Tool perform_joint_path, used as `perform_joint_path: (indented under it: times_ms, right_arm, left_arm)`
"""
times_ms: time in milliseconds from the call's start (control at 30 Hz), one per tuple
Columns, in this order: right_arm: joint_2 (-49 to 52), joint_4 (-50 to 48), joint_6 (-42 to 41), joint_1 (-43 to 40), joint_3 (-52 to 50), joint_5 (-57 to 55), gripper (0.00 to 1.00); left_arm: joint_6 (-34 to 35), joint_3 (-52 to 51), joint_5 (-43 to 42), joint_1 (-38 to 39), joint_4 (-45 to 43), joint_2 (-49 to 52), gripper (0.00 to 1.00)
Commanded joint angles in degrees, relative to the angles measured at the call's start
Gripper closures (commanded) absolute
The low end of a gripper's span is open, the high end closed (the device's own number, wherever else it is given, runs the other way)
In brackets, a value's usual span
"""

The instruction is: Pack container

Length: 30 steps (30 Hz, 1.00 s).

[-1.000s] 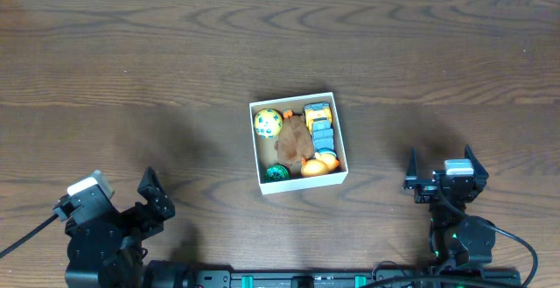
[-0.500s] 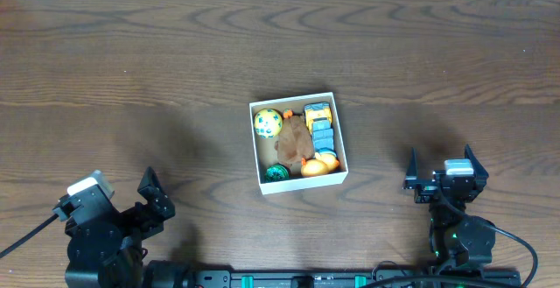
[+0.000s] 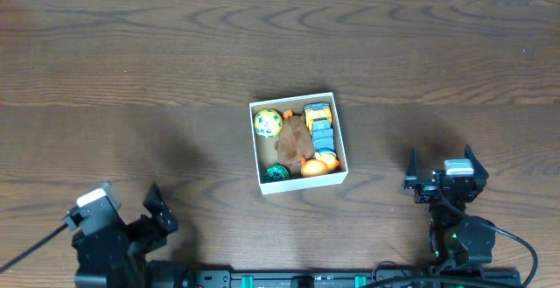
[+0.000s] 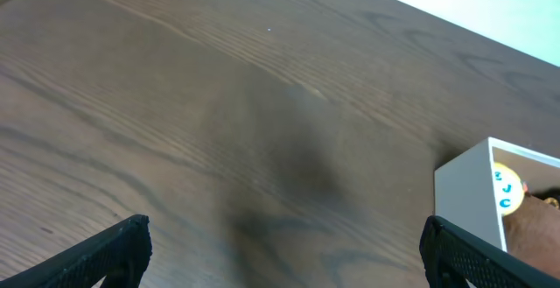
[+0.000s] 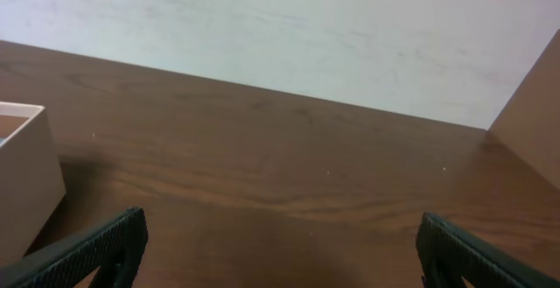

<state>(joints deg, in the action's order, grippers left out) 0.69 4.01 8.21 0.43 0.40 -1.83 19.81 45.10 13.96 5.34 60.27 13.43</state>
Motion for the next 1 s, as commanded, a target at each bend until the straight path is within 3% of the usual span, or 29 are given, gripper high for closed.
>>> perform_joint_path:
  times_ms: [0, 233, 567, 667, 967]
  right_arm:
    - [-0.37, 0.26, 0.46, -0.57, -0.09, 0.39, 0.01]
    - [-0.37, 0.26, 0.46, -0.57, -0.09, 0.39, 0.01]
    - [-0.37, 0.26, 0.46, -0.57, -0.09, 0.39, 0.01]
    - [-0.37, 0.26, 0.46, -0.57, -0.09, 0.39, 0.01]
    - [-0.37, 0.26, 0.46, -0.57, -0.09, 0.42, 0.01]
  left_arm:
    - [-0.66, -4.59, 0.66, -0.55, -0.31, -4.81, 0.02]
    - [-4.92, -13.97, -0.48, -1.53, -8.0, -13.07, 0.02]
    - [-15.04, -24.85, -1.7, -1.53, -29.77, -13.31, 0.02]
    - [-21.62, -27.78, -4.94, -1.55, -36.74, -13.31, 0.02]
    - [-32.06, -33.35, -11.1, -1.55, -46.58, -13.33, 0.02]
